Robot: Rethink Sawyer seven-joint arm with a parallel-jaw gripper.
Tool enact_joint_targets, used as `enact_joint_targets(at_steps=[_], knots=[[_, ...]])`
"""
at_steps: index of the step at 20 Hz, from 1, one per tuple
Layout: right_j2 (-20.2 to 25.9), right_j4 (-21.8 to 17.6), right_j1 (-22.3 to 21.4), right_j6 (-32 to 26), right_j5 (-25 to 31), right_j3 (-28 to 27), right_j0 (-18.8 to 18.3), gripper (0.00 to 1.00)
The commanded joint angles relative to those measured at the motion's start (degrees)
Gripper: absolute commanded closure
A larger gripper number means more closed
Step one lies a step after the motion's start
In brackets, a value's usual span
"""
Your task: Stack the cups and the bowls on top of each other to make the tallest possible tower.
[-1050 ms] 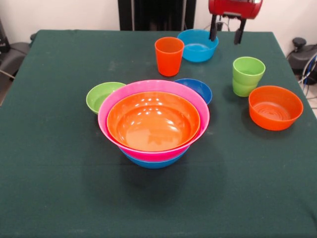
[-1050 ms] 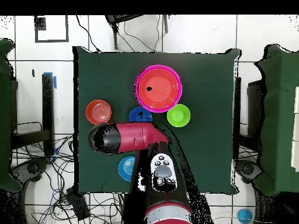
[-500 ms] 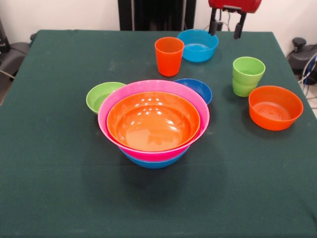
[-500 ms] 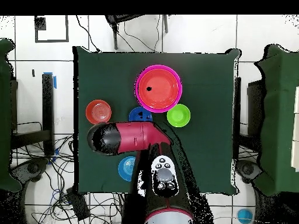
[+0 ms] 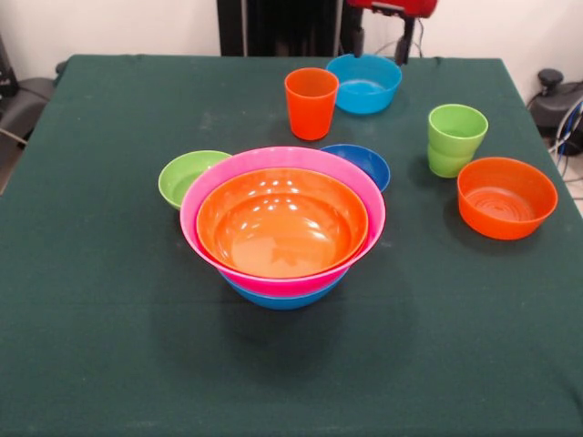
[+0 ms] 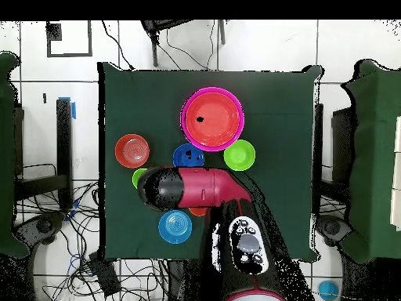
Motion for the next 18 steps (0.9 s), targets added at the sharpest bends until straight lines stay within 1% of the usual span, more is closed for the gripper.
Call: enact_joint_targets(at_steps=[1,10,18], knots=[[5.36,-2.09,1.15,-2.98,-0.56,3.45,-1.38,0.0],[5.28,-2.38,1.33,-1.65,-0.16,2.9,-0.42,0.0],[4.51,-0.74,1.06,2.11,1.51,1.54,3.05,0.0]])
